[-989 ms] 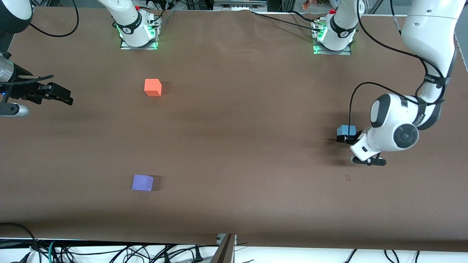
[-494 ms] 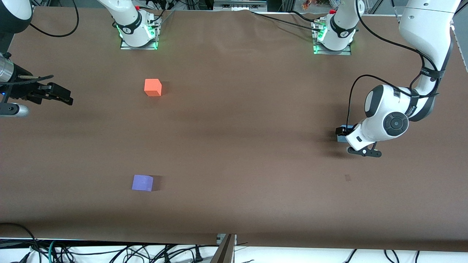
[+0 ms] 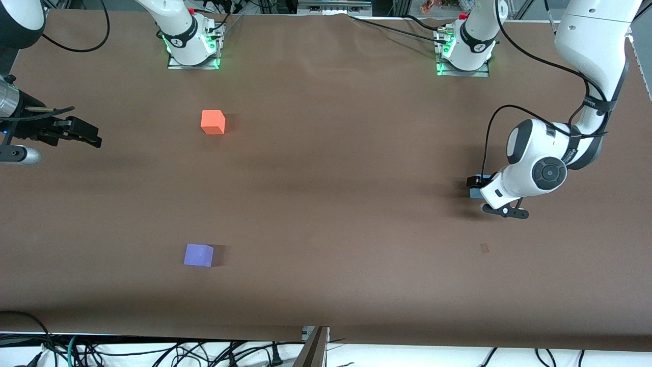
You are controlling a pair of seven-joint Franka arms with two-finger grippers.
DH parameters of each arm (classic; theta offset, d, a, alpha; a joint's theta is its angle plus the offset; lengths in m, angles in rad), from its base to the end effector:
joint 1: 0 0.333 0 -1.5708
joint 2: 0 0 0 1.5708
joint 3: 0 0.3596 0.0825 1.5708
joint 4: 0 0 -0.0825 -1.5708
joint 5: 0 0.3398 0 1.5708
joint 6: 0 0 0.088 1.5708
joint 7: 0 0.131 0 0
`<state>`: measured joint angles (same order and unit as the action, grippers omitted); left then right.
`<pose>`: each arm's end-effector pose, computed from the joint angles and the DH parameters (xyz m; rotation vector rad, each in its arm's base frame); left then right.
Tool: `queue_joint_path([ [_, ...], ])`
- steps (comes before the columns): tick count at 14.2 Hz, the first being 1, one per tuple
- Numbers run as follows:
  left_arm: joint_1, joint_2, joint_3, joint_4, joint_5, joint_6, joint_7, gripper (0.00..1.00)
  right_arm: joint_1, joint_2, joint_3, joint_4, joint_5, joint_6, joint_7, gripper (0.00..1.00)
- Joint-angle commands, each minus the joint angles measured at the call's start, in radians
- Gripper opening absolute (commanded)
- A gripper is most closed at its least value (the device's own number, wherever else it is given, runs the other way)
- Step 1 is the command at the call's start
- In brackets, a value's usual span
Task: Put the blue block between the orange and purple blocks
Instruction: 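Lower the left gripper and close it on the light blue block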
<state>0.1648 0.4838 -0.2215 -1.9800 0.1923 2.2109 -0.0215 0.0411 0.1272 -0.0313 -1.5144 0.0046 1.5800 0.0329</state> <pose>0.5714 -0.0160 0.2569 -3.0672 0.2401 0.3608 0.5519 0.0072 0.6013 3.1392 -0.0363 -0.0966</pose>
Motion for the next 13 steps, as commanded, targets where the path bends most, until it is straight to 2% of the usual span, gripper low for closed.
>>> queue_joint_path([
  [1,0.018,0.010,-0.005,-0.010,0.019,0.030,0.020,1.00,-0.004,0.011,-0.001,0.025,0.003,-0.009,-0.013,1.00],
  [2,0.021,0.013,-0.005,-0.010,0.018,0.032,0.020,1.00,-0.003,0.011,-0.001,0.025,0.003,-0.009,-0.011,1.00],
  [4,0.027,0.019,-0.007,-0.008,0.018,0.032,0.044,0.55,-0.001,0.011,-0.001,0.025,0.002,-0.009,-0.015,1.00],
  [5,0.027,0.021,-0.006,-0.005,0.018,0.032,0.058,0.37,-0.003,0.011,-0.001,0.025,0.002,-0.009,-0.015,1.00],
  [8,0.024,0.012,-0.007,0.006,0.018,0.017,0.078,0.07,-0.003,0.011,-0.001,0.025,0.002,-0.009,-0.015,1.00],
  [10,0.015,-0.007,-0.021,0.047,0.001,-0.040,0.077,0.03,-0.006,0.011,-0.002,0.025,0.003,-0.009,-0.013,1.00],
  [13,0.001,-0.004,-0.088,0.196,-0.092,-0.256,0.000,0.02,-0.001,0.011,0.001,0.025,0.003,-0.009,-0.015,1.00],
])
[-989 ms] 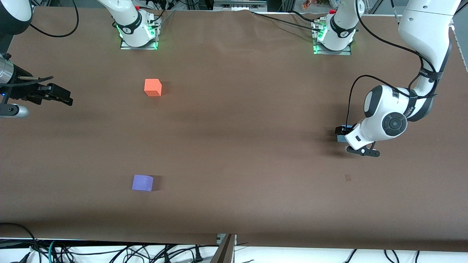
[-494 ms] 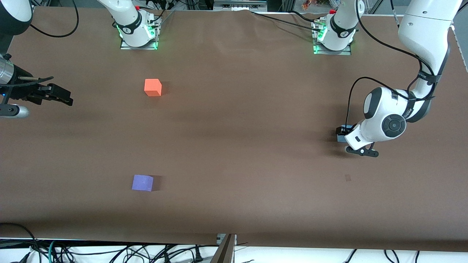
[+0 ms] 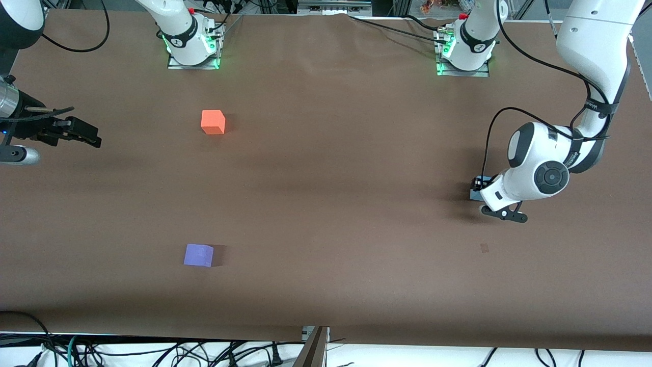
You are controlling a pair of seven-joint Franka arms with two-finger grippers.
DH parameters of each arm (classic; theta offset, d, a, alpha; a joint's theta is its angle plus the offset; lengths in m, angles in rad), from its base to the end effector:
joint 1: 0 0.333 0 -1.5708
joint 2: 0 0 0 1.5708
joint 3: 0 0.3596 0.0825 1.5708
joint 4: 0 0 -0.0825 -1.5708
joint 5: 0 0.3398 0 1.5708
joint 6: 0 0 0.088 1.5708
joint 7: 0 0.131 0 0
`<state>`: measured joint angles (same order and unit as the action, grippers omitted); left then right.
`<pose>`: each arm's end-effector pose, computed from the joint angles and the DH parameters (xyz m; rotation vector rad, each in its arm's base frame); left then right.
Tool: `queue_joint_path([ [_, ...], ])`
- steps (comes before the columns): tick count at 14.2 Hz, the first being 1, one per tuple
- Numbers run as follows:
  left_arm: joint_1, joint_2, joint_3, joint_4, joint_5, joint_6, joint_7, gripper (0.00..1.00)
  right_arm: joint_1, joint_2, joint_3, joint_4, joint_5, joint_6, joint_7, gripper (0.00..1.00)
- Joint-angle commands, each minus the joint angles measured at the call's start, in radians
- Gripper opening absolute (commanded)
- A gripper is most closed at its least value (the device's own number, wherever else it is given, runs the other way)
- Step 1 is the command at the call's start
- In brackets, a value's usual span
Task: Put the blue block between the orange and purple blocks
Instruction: 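Carry the blue block with the left gripper toward the table middle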
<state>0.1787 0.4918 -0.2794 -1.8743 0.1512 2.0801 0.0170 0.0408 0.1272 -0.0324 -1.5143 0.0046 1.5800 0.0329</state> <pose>0.5871 -0.0360 0.2848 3.0982 -0.3031 -0.4110 0.5520 0.0065 0.6014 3.1391 -0.0385 -0.0965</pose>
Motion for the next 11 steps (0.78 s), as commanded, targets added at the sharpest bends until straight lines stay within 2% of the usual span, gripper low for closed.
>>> queue_joint_path([
  [1,-0.037,-0.010,-0.043,0.121,-0.064,-0.158,-0.075,0.03,0.001,0.011,0.002,0.025,0.005,-0.009,-0.013,1.00],
  [3,-0.105,-0.012,-0.047,0.158,-0.108,-0.193,-0.191,0.04,0.001,0.011,0.002,0.025,0.006,-0.008,-0.008,1.00],
  [6,-0.281,-0.001,-0.046,0.274,-0.220,-0.279,-0.485,0.05,0.002,0.032,0.003,0.025,0.015,0.035,-0.007,1.00],
  [8,-0.436,0.055,-0.043,0.378,-0.225,-0.282,-0.723,0.05,0.004,0.032,0.003,0.025,0.014,0.034,0.004,1.00],
  [9,-0.494,0.097,-0.044,0.426,-0.225,-0.281,-0.858,0.10,0.001,0.035,0.003,0.023,0.015,0.038,0.005,1.00],
  [11,-0.614,0.195,-0.043,0.541,-0.225,-0.232,-1.047,0.13,-0.007,0.055,-0.004,0.023,0.011,0.046,-0.008,1.00],
])
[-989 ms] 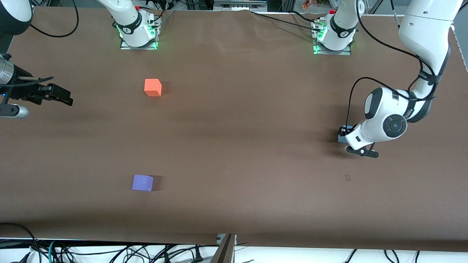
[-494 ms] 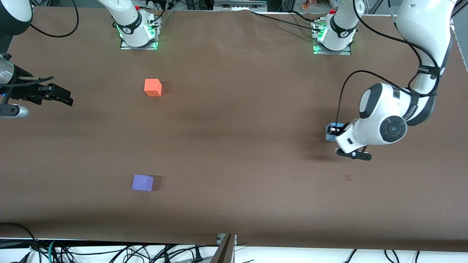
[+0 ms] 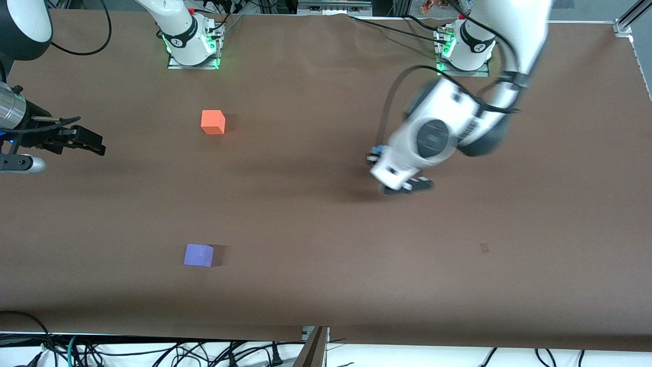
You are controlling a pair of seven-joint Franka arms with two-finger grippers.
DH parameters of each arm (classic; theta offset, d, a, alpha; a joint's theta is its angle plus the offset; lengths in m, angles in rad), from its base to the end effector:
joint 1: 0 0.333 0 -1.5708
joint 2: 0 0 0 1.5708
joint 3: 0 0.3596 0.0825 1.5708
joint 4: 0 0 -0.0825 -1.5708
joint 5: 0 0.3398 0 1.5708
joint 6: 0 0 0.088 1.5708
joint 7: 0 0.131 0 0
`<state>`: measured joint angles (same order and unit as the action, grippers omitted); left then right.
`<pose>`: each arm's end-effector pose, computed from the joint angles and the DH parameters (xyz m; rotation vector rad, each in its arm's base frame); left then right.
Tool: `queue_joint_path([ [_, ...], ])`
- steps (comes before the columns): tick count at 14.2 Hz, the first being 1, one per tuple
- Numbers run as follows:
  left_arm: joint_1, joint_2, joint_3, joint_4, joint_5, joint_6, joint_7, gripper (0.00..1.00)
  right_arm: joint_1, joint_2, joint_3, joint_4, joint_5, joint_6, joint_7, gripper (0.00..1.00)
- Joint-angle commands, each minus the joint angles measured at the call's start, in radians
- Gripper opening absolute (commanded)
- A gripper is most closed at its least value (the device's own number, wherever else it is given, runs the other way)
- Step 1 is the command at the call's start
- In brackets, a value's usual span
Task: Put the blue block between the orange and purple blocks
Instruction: 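Carry the blue block with the left gripper toward the table middle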
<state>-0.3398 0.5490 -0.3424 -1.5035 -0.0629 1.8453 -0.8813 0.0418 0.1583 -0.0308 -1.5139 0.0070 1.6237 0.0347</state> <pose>0.5293 -0.3868 0.3838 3.0392 0.3863 -0.4533 0.5660 0.0086 0.5877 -3.1394 0.0376 0.0761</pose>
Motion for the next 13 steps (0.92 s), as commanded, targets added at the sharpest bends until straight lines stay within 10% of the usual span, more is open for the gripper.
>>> queue_joint_path([
  [1,-0.140,0.193,0.022,0.236,-0.011,0.024,-0.215,0.13,-0.020,0.024,-0.006,0.023,0.007,0.002,-0.012,1.00],
  [3,-0.179,0.267,0.020,0.308,-0.031,0.098,-0.298,0.19,-0.036,0.050,-0.008,0.023,0.016,0.010,-0.001,1.00],
  [4,-0.189,0.281,0.020,0.305,-0.073,0.157,-0.310,0.46,-0.046,0.050,-0.009,0.021,0.018,0.007,-0.009,1.00],
  [5,-0.199,0.291,0.022,0.296,-0.112,0.213,-0.312,0.51,-0.051,0.052,-0.009,0.020,0.018,-0.001,-0.010,1.00],
  [13,-0.223,0.336,0.022,0.296,-0.127,0.347,-0.398,0.57,-0.063,0.109,-0.009,0.020,0.002,0.039,-0.013,1.00],
])
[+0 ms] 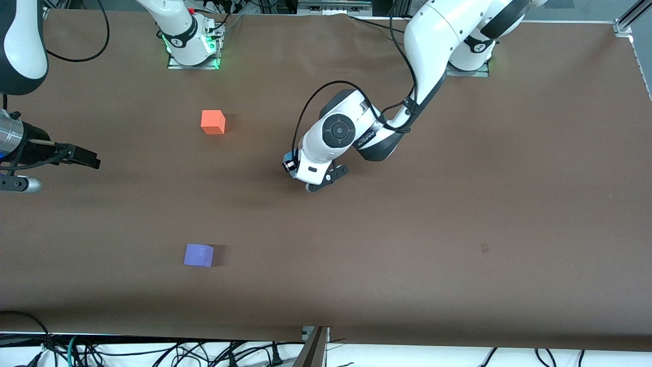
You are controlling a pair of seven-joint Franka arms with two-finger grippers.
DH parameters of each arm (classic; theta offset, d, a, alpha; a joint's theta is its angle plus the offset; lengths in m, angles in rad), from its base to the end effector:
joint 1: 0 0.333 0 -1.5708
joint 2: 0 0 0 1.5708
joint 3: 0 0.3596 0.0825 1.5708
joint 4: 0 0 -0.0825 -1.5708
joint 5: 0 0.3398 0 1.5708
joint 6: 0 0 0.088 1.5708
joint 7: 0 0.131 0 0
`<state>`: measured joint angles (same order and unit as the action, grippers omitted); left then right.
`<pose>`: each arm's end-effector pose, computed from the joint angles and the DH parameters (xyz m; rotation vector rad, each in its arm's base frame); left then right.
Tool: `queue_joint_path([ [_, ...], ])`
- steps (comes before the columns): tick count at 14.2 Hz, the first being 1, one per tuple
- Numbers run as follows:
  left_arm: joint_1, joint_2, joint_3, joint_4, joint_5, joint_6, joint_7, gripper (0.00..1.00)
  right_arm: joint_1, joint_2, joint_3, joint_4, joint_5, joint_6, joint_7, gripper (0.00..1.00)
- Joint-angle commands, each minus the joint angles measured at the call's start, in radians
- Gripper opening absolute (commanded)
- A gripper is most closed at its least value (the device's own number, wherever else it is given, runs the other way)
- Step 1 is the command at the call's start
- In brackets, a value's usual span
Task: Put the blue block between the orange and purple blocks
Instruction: 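Carry the blue block with the left gripper toward the table middle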
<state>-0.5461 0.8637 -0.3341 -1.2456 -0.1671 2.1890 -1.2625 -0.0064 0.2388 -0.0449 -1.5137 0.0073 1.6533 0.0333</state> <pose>0.5352 -0.5410 0.3024 2.6993 0.8333 -0.4051 0.5883 -0.0263 0.5437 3.1324 -0.1329 -0.1553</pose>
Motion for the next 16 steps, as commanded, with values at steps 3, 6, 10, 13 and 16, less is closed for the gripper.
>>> queue_joint_path([
  [3,-0.027,0.034,0.014,0.057,-0.023,0.035,-0.017,0.53,-0.018,0.046,0.005,0.020,0.006,0.023,-0.012,1.00],
  [6,-0.043,0.069,0.017,0.070,-0.022,0.135,-0.003,0.49,-0.026,0.063,0.002,0.020,0.008,0.040,-0.013,1.00],
  [10,-0.098,0.124,0.087,0.137,-0.011,0.143,0.006,0.53,-0.017,0.115,0.010,0.017,0.019,0.094,-0.007,1.00],
  [13,-0.140,0.126,0.138,0.124,-0.011,0.143,0.044,0.63,-0.004,0.135,0.022,0.017,0.034,0.118,-0.009,1.00],
  [16,-0.140,0.133,0.138,0.120,-0.008,0.143,0.077,0.81,-0.003,0.158,0.022,0.017,0.036,0.134,-0.009,1.00],
])
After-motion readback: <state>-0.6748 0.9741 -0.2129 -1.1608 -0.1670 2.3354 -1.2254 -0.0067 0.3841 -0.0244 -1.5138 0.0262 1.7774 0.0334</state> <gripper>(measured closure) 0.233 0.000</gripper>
